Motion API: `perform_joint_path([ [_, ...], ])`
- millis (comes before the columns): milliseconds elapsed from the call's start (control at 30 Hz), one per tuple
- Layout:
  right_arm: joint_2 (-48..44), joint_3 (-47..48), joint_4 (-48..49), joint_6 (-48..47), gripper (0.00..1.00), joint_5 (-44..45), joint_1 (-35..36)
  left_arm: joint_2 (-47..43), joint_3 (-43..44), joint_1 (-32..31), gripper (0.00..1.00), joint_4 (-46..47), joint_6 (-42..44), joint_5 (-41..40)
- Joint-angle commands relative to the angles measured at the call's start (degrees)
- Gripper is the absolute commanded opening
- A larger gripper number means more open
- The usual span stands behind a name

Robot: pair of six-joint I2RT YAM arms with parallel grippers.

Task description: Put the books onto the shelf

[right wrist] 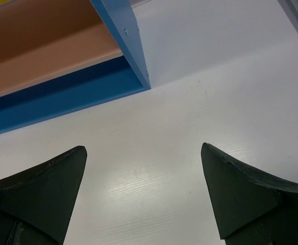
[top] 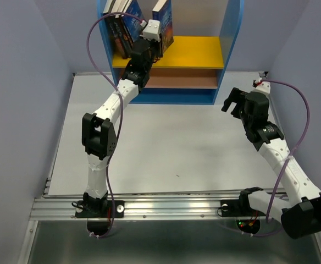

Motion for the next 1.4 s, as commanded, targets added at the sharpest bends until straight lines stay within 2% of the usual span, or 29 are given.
perform_joint_path([
  [0,0.2,0.9,1.8,-1.7,1.00,1.5,0.1,-3.1,8.7,0.1,0.00,10.9,2.8,-7.5],
  [500,1.8,0.9,1.8,-1.9,1.00,1.1,0.1,-2.4,3.0,1.4,0.00,12.0,0.9,-20.4],
  [700,1.8,0.9,1.8,-2.2,1.00,1.1,0.1,-3.6,-1.0,1.5,0.00,13.1,-0.2,-23.6],
  [833,2.0,0.9,1.9,-2.2,1.00,0.9,0.1,-4.5,-3.9,1.6,0.00,15.0,-1.6,-28.7],
  [1000,2.3,0.7,1.8,-2.3,1.00,0.8,0.1,-4.3,-4.1,1.6,0.01,15.6,-0.8,-31.5],
  [1033,2.3,0.7,1.8,-2.2,1.00,0.7,0.1,-4.2,-4.2,1.6,0.06,15.6,-0.8,-31.7],
  [1067,2.4,0.8,1.8,-2.2,1.00,0.6,0.1,-4.2,-4.2,1.7,0.14,15.6,-0.8,-31.5],
  [1100,2.4,0.8,1.8,-2.2,1.00,0.4,0.1,-4.4,-4.7,1.6,0.33,15.6,-0.8,-31.3],
  [1167,2.4,0.8,1.8,-2.1,1.00,0.1,0.1,-5.1,-5.2,1.6,0.37,15.5,-1.7,-31.1],
  [1200,2.4,0.9,1.8,-2.2,1.00,0.0,0.1,-5.4,-5.5,1.6,0.45,15.5,-1.9,-30.9],
  [1300,2.6,0.9,1.9,-2.0,1.00,-0.6,0.1,-6.4,-6.5,1.5,0.56,15.5,-3.6,-30.7],
  [1367,2.7,0.9,1.9,-1.9,1.00,-1.0,0.1,-7.3,-6.8,1.3,0.57,15.4,-3.7,-30.0],
])
